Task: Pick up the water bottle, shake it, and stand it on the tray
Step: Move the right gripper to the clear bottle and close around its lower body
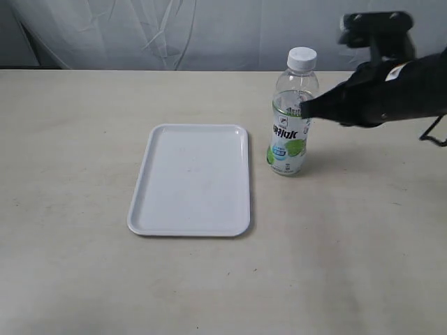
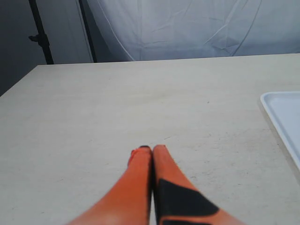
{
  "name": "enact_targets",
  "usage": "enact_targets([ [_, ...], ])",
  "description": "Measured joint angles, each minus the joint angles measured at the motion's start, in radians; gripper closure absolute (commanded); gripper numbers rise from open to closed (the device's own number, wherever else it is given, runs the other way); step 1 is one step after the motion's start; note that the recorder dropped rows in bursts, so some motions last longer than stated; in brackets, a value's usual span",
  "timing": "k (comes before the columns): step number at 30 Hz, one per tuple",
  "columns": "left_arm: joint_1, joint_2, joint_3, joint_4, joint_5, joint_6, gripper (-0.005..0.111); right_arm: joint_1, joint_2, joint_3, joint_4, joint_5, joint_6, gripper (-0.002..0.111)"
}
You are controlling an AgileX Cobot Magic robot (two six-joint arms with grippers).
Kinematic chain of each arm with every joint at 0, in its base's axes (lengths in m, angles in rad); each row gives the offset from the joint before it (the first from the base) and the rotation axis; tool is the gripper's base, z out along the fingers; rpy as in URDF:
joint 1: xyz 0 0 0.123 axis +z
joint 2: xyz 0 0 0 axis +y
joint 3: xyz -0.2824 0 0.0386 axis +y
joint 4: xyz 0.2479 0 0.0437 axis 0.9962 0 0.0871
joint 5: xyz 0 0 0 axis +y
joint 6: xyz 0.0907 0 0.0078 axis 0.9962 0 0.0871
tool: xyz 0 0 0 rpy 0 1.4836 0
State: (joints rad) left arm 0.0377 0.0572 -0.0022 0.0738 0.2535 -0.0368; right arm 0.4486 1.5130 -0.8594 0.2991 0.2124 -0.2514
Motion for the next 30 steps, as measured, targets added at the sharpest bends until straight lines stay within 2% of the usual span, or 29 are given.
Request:
enact_targets([
  [5, 0.0, 0.0, 0.0, 0.0, 0.0, -0.002, 0.107, 0.026, 0.15, 0.002, 0.042, -0.05, 0.002, 0.109],
  [18, 0.0, 0.0, 0.0, 0.0, 0.0, -0.002, 0.107, 0.03, 0.157, 0.002, 0.048, 0.052, -0.004, 0.109],
  [20, 0.0, 0.0, 0.0, 0.0, 0.0, -0.002, 0.107, 0.03, 0.157, 0.002, 0.05, 0.059, -0.004, 0.106],
  [23, 0.0, 0.0, 0.0, 0.0, 0.0, -0.002, 0.107, 0.03, 0.157, 0.002, 0.05, 0.075, -0.004, 0.088],
  [25, 0.0, 0.0, 0.0, 0.0, 0.0, -0.002, 0.107, 0.03, 0.157, 0.002, 0.05, 0.087, -0.004, 0.064],
  [28, 0.0, 0.0, 0.0, 0.0, 0.0, -0.002, 0.107, 0.03, 0.157, 0.002, 0.05, 0.089, -0.004, 0.017],
  [29, 0.0, 0.0, 0.0, 0.0, 0.0, -0.002, 0.107, 0.03, 0.157, 0.002, 0.05, 0.087, -0.004, 0.005],
  [30, 0.0, 0.0, 0.0, 0.0, 0.0, -0.002, 0.107, 0.03, 0.157, 0.002, 0.05, 0.087, -0.004, 0.004],
])
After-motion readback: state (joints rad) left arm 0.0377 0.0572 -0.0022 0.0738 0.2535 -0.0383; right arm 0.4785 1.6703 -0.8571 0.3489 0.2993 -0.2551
